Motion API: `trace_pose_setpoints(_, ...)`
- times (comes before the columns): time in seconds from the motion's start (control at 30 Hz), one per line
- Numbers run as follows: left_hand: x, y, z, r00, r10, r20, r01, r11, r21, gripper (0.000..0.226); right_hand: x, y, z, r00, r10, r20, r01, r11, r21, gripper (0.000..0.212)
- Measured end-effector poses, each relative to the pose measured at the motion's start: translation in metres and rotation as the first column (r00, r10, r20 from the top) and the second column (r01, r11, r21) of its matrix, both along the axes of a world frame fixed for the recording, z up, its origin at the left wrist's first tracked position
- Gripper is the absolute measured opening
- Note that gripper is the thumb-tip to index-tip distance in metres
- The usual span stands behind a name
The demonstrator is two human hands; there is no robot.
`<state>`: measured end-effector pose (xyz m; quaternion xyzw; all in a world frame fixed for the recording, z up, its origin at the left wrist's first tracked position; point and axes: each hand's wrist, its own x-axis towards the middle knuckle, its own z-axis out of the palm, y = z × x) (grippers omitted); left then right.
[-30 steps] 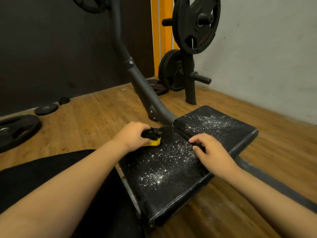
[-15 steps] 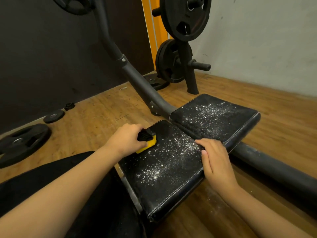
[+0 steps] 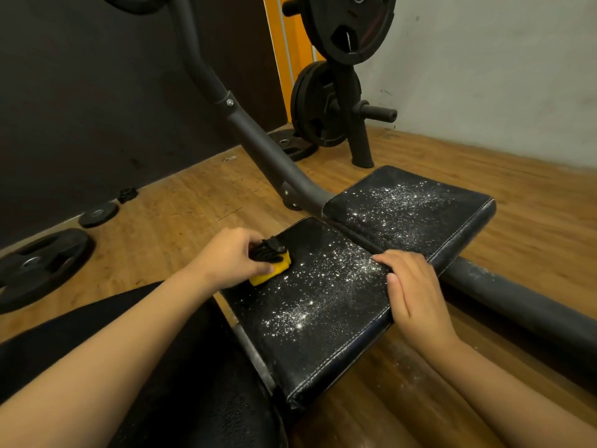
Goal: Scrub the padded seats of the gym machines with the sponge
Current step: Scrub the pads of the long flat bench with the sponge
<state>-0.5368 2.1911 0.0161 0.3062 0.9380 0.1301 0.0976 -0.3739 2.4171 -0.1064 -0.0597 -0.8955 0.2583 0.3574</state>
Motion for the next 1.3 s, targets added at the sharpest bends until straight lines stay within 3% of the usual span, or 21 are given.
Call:
trace_pose_setpoints(0.13,0.018,-0.009,0.005,0.997,-0.040,-0.062,0.037,0.998,-0.045,0.044,-0.001,0.000,0.000,1.000,-0.009,-0.008,0.009,1.000,-0.006,0.042)
trace_pose_setpoints(0.27,0.029,-0.001,0.009,0.998,-0.066,-0.023,0.069,0.979,0.193,0.051,-0.001,0.000,-0.001,1.000,-0.009,-0.008,0.009,1.000,-0.001,0.042)
trace_pose_setpoints(0.33,0.028,0.003,0.008,0.996,-0.087,-0.010,0.087,0.968,0.236,0.046,-0.001,0.001,-0.002,1.000,-0.014,-0.002,0.014,1.000,0.004,0.043)
trace_pose_setpoints(0.47,0.024,-0.001,0.003,0.964,-0.216,-0.152,0.242,0.954,0.178,0.028,-0.001,0.001,-0.002,1.000,-0.015,-0.002,0.016,1.000,0.013,0.043)
trace_pose_setpoints(0.6,0.024,-0.017,-0.002,0.922,-0.275,-0.272,0.325,0.933,0.157,0.026,-0.001,0.001,-0.002,1.000,-0.013,-0.021,0.014,1.000,0.011,0.042)
trace_pose_setpoints(0.8,0.025,-0.027,-0.017,0.800,-0.253,-0.545,0.393,0.907,0.155,0.021,-0.001,0.001,-0.003,1.000,-0.015,-0.019,0.015,1.000,0.010,0.043)
trace_pose_setpoints(0.9,0.027,-0.027,-0.025,0.764,-0.228,-0.603,0.387,0.910,0.146,0.016,-0.001,0.002,-0.003,1.000,-0.012,-0.015,0.012,1.000,0.009,0.044)
trace_pose_setpoints(0.93,0.028,-0.028,-0.027,0.767,-0.250,-0.591,0.406,0.902,0.146,0.009,-0.002,0.002,-0.003,1.000,-0.011,-0.014,0.011,1.000,0.008,0.044)
trace_pose_setpoints(1.03,0.036,-0.033,-0.027,0.852,-0.254,-0.457,0.387,0.894,0.226,0.035,-0.002,0.002,-0.003,1.000,-0.009,-0.013,0.009,1.000,0.004,0.043)
trace_pose_setpoints(1.17,0.033,-0.035,-0.023,0.887,-0.148,-0.438,0.327,0.871,0.367,0.015,-0.002,0.002,-0.003,1.000,-0.009,-0.007,0.009,1.000,0.000,0.044)
trace_pose_setpoints(1.3,0.023,-0.031,-0.017,0.932,-0.141,-0.335,0.264,0.895,0.359,0.037,-0.001,0.001,-0.003,1.000,-0.013,-0.008,0.013,1.000,-0.005,0.044)
